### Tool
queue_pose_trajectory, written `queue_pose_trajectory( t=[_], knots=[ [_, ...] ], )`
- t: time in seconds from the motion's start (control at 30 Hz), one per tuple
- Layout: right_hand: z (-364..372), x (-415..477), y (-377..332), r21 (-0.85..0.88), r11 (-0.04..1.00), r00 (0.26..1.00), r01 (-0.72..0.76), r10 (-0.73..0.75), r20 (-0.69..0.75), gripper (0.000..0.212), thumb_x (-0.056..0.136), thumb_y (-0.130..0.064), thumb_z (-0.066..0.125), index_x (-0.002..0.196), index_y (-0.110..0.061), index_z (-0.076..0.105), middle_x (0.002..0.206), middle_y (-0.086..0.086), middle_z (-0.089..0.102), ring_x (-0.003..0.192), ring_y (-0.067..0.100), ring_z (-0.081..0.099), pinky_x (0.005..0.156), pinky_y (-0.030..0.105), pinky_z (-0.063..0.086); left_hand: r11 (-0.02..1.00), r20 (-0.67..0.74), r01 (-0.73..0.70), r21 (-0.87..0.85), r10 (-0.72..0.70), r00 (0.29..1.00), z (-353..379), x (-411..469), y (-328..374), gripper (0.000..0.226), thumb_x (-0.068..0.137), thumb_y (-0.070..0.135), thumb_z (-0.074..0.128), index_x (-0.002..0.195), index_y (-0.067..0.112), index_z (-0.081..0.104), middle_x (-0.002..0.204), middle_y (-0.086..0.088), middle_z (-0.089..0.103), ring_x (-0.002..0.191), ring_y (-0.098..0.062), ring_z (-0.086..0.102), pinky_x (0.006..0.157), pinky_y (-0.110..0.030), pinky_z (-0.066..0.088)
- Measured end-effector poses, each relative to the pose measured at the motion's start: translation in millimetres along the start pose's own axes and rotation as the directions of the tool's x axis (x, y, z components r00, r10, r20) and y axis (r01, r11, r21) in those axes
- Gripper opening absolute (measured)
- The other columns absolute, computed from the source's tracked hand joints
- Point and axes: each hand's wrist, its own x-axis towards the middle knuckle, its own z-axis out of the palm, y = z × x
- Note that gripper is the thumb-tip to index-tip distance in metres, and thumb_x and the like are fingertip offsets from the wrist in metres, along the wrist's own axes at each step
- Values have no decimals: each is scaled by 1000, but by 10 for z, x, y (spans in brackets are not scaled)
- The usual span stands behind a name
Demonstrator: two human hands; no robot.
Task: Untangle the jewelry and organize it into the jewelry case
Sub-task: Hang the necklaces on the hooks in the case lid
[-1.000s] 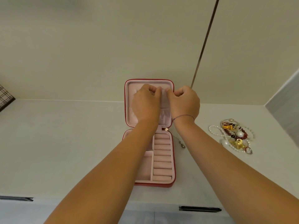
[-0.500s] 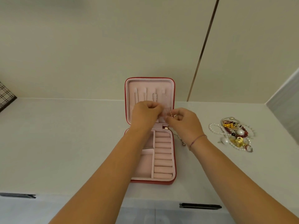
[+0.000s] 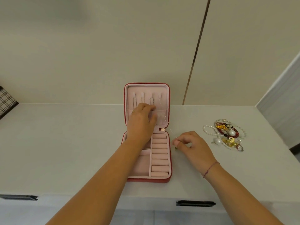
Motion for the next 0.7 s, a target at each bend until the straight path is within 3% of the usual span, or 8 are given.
queue_pose_trajectory(
  t=[0.1, 0.23, 0.33, 0.47, 0.7],
  knots=[
    [-76, -100, 32, 15, 1000, 1000, -18, 18, 4, 9, 88, -22, 63, 88, -21, 72, 96, 0, 55, 81, 2, 51, 69, 0, 34, 998, -18, -8, 62, 9, 1000, 65, 26, -58, 27, 94, 20, 54, 119, 11, 63, 114, -6, 60, 103, -21, 55, 92, -31, 45],
    [-155, -187, -14, 90, 996, 1000, -4, 1, 29, 14, 89, -20, 61, 82, -28, 71, 88, 1, 68, 76, 5, 57, 67, 7, 41, 999, -28, 21, 45, -20, 999, 119, 48, -47, 27, 98, 25, 49, 111, 9, 66, 107, -6, 59, 98, -20, 53, 86, -29, 45],
    [-209, -143, -190, 176, 984, 999, 29, -34, 24, 14, 90, -17, 59, 85, -19, 72, 80, 9, 69, 61, 1, 55, 59, 10, 43, 998, -31, 51, -28, -52, 998, 146, 40, -53, 34, 99, 33, 44, 100, 7, 66, 96, -1, 53, 90, -16, 49, 77, -25, 39],
    [-277, 120, -565, 278, 949, 989, 150, -145, -37, 16, 91, -9, 56, 90, -15, 70, 77, 1, 69, 61, -3, 57, 60, 6, 43, 981, -2, 77, -176, -78, 997, 129, 2, -93, 44, 101, 37, 36, 86, 8, 65, 88, -2, 55, 84, -17, 48, 73, -26, 35],
    [-312, 757, -975, 291, 905, 949, 309, -277, -149, 16, 93, -7, 53, 96, -9, 69, 79, -1, 69, 64, 1, 63, 63, 9, 45, 945, 71, 132, -299, -116, 991, 32, -29, -56, 46, 102, 37, 33, 94, 7, 67, 94, -6, 61, 91, -19, 53, 81, -33, 44]
  ],
)
